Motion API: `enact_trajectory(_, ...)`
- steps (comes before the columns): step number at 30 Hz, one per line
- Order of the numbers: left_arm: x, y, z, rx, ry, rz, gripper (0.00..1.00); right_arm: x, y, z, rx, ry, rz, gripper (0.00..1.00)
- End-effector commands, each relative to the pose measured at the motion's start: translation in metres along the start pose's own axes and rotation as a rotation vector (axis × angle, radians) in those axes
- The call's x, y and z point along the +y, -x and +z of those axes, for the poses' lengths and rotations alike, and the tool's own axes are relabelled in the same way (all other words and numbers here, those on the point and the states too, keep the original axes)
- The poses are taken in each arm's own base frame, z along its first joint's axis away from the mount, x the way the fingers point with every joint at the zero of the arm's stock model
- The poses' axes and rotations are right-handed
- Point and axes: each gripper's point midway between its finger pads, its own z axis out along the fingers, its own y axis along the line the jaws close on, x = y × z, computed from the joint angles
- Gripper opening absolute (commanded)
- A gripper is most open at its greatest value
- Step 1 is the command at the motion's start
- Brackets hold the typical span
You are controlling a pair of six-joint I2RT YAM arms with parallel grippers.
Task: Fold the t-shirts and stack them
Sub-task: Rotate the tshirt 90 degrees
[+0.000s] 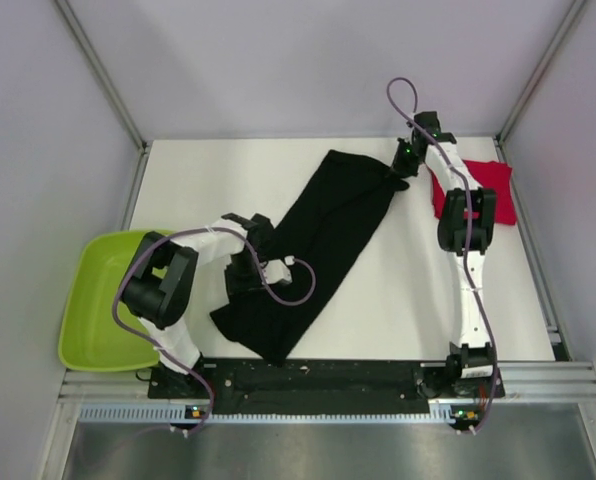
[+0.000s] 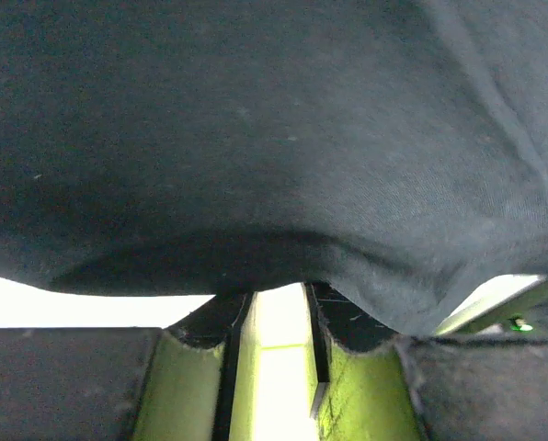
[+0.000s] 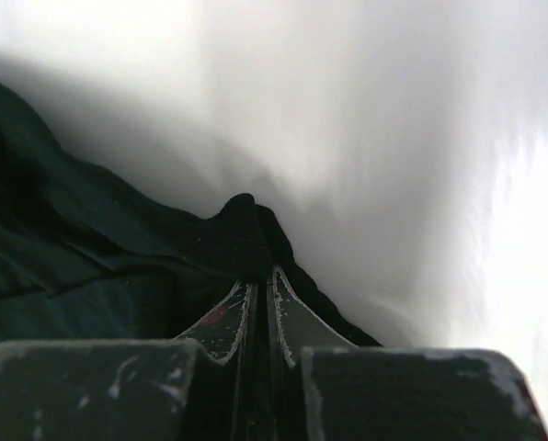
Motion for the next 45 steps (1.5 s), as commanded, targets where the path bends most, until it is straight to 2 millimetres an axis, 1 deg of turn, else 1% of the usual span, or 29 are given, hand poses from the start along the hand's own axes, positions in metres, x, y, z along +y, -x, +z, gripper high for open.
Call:
enact_trajectory(1, -0.056, 0.034, -0.009, -0.114, -0.186, 0.034, 0.27, 0.024, 0.032, 0.030, -0.086, 0.117, 0.044, 0.00)
enact_trajectory(3, -0.071, 0.054, -0.017, -0.185, -0.242, 0.056, 0.28, 0.030, 0.049, 0.033, -0.146, 0.153, 0.042, 0.00)
enact_trajectory(4, -0.073, 0.065, -0.024, -0.225, -0.250, 0.067, 0.29, 0.032, 0.064, 0.031, -0.206, 0.162, 0.048, 0.01)
enact_trajectory(5, -0.077, 0.072, -0.027, -0.252, -0.267, 0.075, 0.30, 0.029, 0.070, 0.031, -0.231, 0.157, 0.067, 0.06)
enact_trajectory(7, -0.079, 0.090, -0.038, -0.305, -0.264, 0.089, 0.34, 0.030, 0.097, 0.024, -0.334, 0.189, 0.095, 0.21)
enact_trajectory(8, -0.084, 0.095, -0.041, -0.322, -0.278, 0.094, 0.36, 0.031, 0.106, 0.020, -0.364, 0.200, 0.098, 0.31)
enact_trajectory(10, -0.098, 0.100, -0.045, -0.338, -0.317, 0.116, 0.40, 0.032, 0.125, 0.007, -0.426, 0.201, 0.065, 0.43)
enact_trajectory(13, -0.114, 0.093, -0.049, -0.336, -0.363, 0.132, 0.47, 0.042, 0.159, -0.039, -0.553, 0.160, -0.055, 0.56)
enact_trajectory(17, -0.107, 0.076, -0.054, -0.285, -0.286, 0.128, 0.50, 0.056, 0.194, -0.119, -0.713, 0.085, -0.230, 0.68)
enact_trajectory(19, -0.089, 0.067, -0.062, -0.260, -0.192, 0.117, 0.50, 0.072, 0.195, -0.156, -0.745, 0.099, -0.305, 0.71)
enact_trajectory(21, -0.063, 0.053, -0.070, -0.239, -0.090, 0.090, 0.50, 0.091, 0.179, -0.184, -0.732, 0.138, -0.380, 0.72)
enact_trajectory(22, -0.047, 0.044, -0.074, -0.235, -0.042, 0.062, 0.51, 0.104, 0.166, -0.202, -0.727, 0.157, -0.446, 0.72)
enact_trajectory(24, -0.022, 0.031, -0.088, -0.259, 0.026, 0.010, 0.51, 0.130, 0.123, -0.221, -0.687, 0.211, -0.593, 0.72)
enact_trajectory(25, -0.012, 0.024, -0.093, -0.270, 0.052, -0.016, 0.52, 0.143, 0.093, -0.230, -0.665, 0.248, -0.674, 0.72)
enact_trajectory(26, -0.006, 0.020, -0.098, -0.281, 0.076, -0.029, 0.52, 0.161, 0.059, -0.254, -0.669, 0.307, -0.757, 0.72)
enact_trajectory(27, -0.002, 0.016, -0.102, -0.296, 0.098, -0.034, 0.52, 0.174, 0.026, -0.260, -0.655, 0.368, -0.841, 0.71)
enact_trajectory(29, -0.002, 0.019, -0.106, -0.352, 0.113, -0.019, 0.53, 0.196, -0.049, -0.274, -0.640, 0.524, -0.977, 0.70)
enact_trajectory(30, -0.004, 0.024, -0.109, -0.394, 0.115, -0.008, 0.53, 0.211, -0.097, -0.280, -0.627, 0.625, -1.059, 0.69)
enact_trajectory(31, -0.006, 0.031, -0.111, -0.446, 0.110, -0.005, 0.54, 0.209, -0.132, -0.278, -0.607, 0.671, -1.118, 0.69)
enact_trajectory(32, -0.007, 0.040, -0.116, -0.513, 0.110, -0.004, 0.54, 0.223, -0.176, -0.286, -0.605, 0.746, -1.223, 0.68)
enact_trajectory(33, -0.011, 0.050, -0.121, -0.595, 0.089, -0.004, 0.54, 0.220, -0.226, -0.276, -0.547, 0.800, -1.318, 0.68)
enact_trajectory(34, -0.017, 0.061, -0.127, -0.682, 0.070, 0.010, 0.54, 0.218, -0.265, -0.274, -0.501, 0.856, -1.415, 0.68)
enact_trajectory(35, -0.021, 0.068, -0.131, -0.745, 0.055, 0.036, 0.54, 0.215, -0.303, -0.273, -0.449, 0.915, -1.528, 0.69)
enact_trajectory(36, -0.033, 0.072, -0.131, -0.787, 0.023, 0.085, 0.55, 0.207, -0.332, -0.270, -0.399, 0.945, -1.589, 0.69)
enact_trajectory(38, -0.060, 0.069, -0.124, -0.827, -0.034, 0.244, 0.55, 0.197, -0.382, -0.264, -0.306, 0.989, -1.665, 0.70)
enact_trajectory(40, -0.087, 0.058, -0.110, -0.834, -0.070, 0.377, 0.56, 0.185, -0.423, -0.257, -0.226, 1.009, -1.771, 0.70)
enact_trajectory(42, -0.097, 0.044, -0.085, -0.784, -0.045, 0.462, 0.59, 0.178, -0.457, -0.250, -0.154, 1.038, -1.901, 0.72)
enact_trajectory(43, -0.095, 0.039, -0.073, -0.755, -0.017, 0.482, 0.60, 0.178, -0.468, -0.245, -0.132, 1.037, -1.943, 0.72)
enact_trajectory(45, -0.085, 0.032, -0.056, -0.694, 0.045, 0.481, 0.61, 0.181, -0.477, -0.232, -0.129, 0.986, -2.015, 0.72)
